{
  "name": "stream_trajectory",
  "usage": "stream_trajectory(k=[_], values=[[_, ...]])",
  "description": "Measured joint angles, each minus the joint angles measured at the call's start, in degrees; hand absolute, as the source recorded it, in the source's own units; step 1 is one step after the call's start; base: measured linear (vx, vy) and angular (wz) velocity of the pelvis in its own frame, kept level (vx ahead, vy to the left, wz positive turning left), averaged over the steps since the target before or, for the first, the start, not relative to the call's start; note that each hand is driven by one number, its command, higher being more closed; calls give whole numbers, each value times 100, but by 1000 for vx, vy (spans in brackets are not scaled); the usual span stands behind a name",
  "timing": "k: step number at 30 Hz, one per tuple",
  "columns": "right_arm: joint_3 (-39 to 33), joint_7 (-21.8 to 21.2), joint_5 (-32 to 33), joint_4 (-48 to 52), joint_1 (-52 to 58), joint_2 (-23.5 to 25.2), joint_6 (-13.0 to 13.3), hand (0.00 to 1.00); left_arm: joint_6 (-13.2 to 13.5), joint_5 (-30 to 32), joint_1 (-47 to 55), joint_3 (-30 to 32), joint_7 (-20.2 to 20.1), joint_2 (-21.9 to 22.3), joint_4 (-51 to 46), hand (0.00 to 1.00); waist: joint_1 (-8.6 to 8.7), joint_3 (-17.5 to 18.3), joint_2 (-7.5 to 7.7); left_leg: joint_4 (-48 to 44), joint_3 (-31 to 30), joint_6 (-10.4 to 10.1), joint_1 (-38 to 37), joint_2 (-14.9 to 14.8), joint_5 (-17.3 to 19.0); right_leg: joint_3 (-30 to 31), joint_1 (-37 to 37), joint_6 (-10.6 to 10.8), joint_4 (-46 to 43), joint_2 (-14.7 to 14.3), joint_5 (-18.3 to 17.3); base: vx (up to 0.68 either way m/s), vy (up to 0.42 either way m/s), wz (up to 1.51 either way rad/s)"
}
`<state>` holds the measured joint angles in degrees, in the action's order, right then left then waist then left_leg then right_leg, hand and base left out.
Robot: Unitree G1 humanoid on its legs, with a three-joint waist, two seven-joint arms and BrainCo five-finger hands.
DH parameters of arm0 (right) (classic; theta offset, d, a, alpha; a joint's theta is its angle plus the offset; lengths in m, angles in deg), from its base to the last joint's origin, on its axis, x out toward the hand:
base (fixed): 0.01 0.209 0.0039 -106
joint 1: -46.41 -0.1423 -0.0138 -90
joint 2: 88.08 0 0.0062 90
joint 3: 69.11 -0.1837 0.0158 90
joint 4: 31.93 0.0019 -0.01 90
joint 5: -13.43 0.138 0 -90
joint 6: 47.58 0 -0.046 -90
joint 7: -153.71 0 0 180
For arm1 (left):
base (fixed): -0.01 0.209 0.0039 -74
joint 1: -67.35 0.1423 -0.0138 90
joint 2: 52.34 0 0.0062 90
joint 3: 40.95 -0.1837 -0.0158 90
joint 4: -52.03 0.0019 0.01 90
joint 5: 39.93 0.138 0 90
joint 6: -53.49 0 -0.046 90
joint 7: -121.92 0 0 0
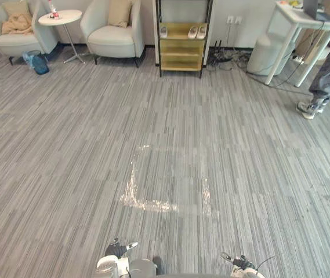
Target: Pick up cushions and gather them together orderly.
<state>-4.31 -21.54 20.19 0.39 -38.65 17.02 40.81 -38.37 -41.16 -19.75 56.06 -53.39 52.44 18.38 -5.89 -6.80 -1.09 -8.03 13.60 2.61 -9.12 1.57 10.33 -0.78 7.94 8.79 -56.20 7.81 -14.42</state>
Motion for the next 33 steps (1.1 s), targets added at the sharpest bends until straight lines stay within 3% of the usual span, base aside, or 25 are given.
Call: stream_trajectory(k=[1, 3, 5, 6, 7, 9, 11, 12, 13, 14, 16, 17, 19, 20, 21, 22, 25, 27, 29, 30, 33], values=[[-41, -6, -10, -9, -9, -15, 7, 0, -10, -3, -27, -113, 3, -31, 70, 0, 100, 8, 13, 189, -77, 2, -264, -70, 2, -323, 183, -211, 592, 34, -130, 300, -36, 32], [-139, -11, -8, -22, -49, -26, 13, 0, -7, -4, -68, -197, -1, -54, 121, 0, 207, 2, 5, 236, -261, -18, -380, -210, 75, -649, 431, -369, 1891, -11, -64, 370, -132, 59], [-292, -9, -8, -107, -111, -56, 4, 0, -4, 2, -102, -191, -6, -59, 156, 0, 279, -22, -3, 237, -440, -203, -501, -343, 366, -531, 603, -461, 3206, -185, 434, 430, -252, 55], [-337, -6, -8, -260, -113, -63, -6, 0, -2, 5, -37, -195, -8, -149, 169, 0, 259, 3, 108, 220, -527, -293, -578, -268, 482, -288, 610, -471, 3924, -209, 1049, 515, -350, 41], [-402, -9, -6, -356, -70, -181, -4, 0, -5, -6, 4, -158, 5, -138, 246, 0, 305, 20, 27, 131, -777, -374, -712, -333, 590, -231, 560, -637, 3735, -331, 1444, 524, -349, 33], [-410, 7, -8, -435, -78, -303, -14, 0, 18, -5, -1, -105, -15, 1, 266, 0, 256, 24, -189, -454, -963, -384, -569, -512, 582, -295, 450, -744, 3675, -393, 1190, 417, -289, 12], [-408, 2, -6, -415, -63, -361, -10, 0, 22, 4, 14, 16, -10, 124, 276, 0, 246, 81, -347, -1460, -1137, -557, -114, -646, 481, -427, 242, -864, 3802, -491, 1039, 358, -284, 9], [-408, 4, -6, -392, -20, -373, -7, 0, 22, 4, -3, 61, -13, 205, 272, 0, 264, 76, -375, -2222, -1240, -863, 180, -708, 236, -504, 10, -933, 3883, -532, 948, 340, -251, 16], [-391, 16, -1, -389, 13, -352, -9, 0, 34, 10, -9, 92, -37, 192, 194, 0, 222, 58, -351, -3054, -1258, -969, 499, -771, -185, -539, -266, -1018, 4047, -540, 869, 328, -224, 14], [-381, 18, 4, -386, 3, -341, -8, 0, 33, 12, -5, 92, -42, 186, 170, 0, 216, 53, -343, -3362, -1209, -938, 619, -832, -206, -546, -414, -1062, 4138, -549, 836, 296, -176, 9], [-388, 30, 12, -370, -19, -303, -5, 0, 35, 50, -1, 87, -43, 125, 129, 0, 212, 24, -286, -3653, -875, -694, 962, -901, 166, -584, -928, -1094, 4498, -529, 785, 282, -153, 13], [-402, 31, 17, -394, -16, -285, -7, 0, 36, 120, 4, 69, -40, 91, 69, 0, 212, 14, -229, -3250, -678, -651, 1118, -817, 346, -628, -1109, -1065, 4661, -451, 766, 208, -111, 10], [-413, 39, 20, -394, -39, -269, -5, 0, 43, 122, 13, -9, -33, 65, 34, 0, 199, 7, -205, -2010, -654, -670, 1184, -607, 363, -618, -1253, -965, 4745, -381, 697, 184, -26, -2], [-408, 39, 19, -392, -45, -258, -5, 0, 44, 123, 10, -13, -26, 67, 36, 0, 198, 6, -211, -1093, -693, -665, 1196, -506, 143, -596, -1312, -892, 4742, -386, 622, 213, 31, -8], [-405, 37, 18, -392, -37, -262, -7, 0, 43, 123, 9, -12, -25, 71, 38, 0, 198, 10, -222, -753, -769, -680, 1200, -474, -102, -585, -1333, -850, 4728, -417, 578, 243, 73, -13], [-405, 42, 14, -395, -25, -266, -8, 0, 43, 109, 12, 12, -24, 109, 39, 0, 191, -5, -310, -408, -970, -636, 1218, -481, -677, -539, -1401, -788, 4646, -558, 465, 258, 105, -19], [-282, 64, 16, -378, 11, -85, -10, 0, 29, 120, 2, 98, -36, -29, 51, 0, 144, 99, 12, -123, -797, -557, 907, -273, -593, -342, -1444, -647, 4544, -324, 273, 282, 95, -22], [-257, 63, 15, -376, 34, -48, -10, 0, 19, 125, 13, 100, -34, -55, 66, 0, 141, 136, 91, 179, -772, -481, 710, -119, -641, -312, -1480, -572, 4554, -198, 226, 181, 81, -12], [-268, 64, 18, -276, 116, -14, -6, 0, 18, 140, 25, 91, -38, -31, 105, 0, 139, 139, 59, 430, -782, -426, 496, 13, -677, -326, -1593, -510, 4569, -83, 184, 121, 57, 3], [-276, 35, 14, -308, 246, -129, -15, 0, 46, 166, -12, -194, -139, -148, 275, 0, 149, 94, 158, 1387, -1153, -353, 107, 115, -1283, -398, -1722, -488, 4789, -92, 179, 0, 0, 0], [-276, 35, 14, -308, 246, -129, -15, 0, 46, 166, -12, -194, -139, -148, 275, 0, 149, 93, 158, 1387, -1153, -353, 107, 115, -1283, -398, -1722, -488, 4789, -92, 179, 0, 0, 0]])
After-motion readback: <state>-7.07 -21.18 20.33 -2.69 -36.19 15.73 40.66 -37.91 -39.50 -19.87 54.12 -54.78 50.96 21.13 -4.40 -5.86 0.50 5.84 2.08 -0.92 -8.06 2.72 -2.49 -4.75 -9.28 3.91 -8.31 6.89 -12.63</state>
